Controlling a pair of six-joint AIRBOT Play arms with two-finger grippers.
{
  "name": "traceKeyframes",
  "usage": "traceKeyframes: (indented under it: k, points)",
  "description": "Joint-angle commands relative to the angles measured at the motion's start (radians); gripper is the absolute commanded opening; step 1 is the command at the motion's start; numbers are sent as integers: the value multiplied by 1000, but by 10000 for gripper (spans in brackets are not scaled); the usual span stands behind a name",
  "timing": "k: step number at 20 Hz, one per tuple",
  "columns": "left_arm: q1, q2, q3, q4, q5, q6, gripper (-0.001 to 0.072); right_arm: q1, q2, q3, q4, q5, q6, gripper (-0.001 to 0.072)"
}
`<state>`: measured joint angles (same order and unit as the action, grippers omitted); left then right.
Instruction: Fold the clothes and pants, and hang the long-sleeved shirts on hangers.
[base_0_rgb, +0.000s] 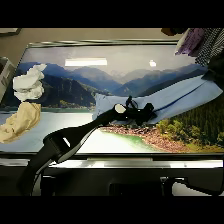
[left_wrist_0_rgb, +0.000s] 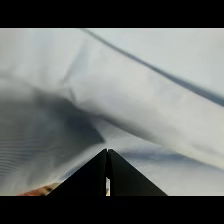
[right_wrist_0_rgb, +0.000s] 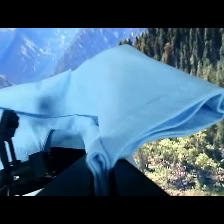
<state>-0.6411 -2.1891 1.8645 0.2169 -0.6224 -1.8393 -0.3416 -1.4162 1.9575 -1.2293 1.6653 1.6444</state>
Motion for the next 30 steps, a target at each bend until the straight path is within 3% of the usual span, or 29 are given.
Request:
traceKeyframes:
  k: [1, 4, 10, 17, 26, 28, 30]
  points:
    - [105, 49, 3, 177, -290, 8, 16, 11, -11, 1, 13, -51, -41, 41]
    - [261, 178, 3, 480, -506, -31, 17, 124, -18, 0, 13, -71, -32, 41]
    - [618, 492, 3, 761, -766, -14, 20, 486, -60, -1, -130, -139, 193, 41]
    - [924, 668, 3, 771, -859, 34, 20, 787, -256, 0, -154, -312, 370, 41]
    - [958, 673, 3, 772, -870, 45, 20, 901, -468, -1, -116, -399, 447, 46]
    - [958, 673, 3, 772, -870, 62, 21, 901, -480, 0, -75, -413, 446, 106]
    - [958, 673, 3, 773, -870, 63, 21, 901, -475, 0, -19, -420, 434, 214]
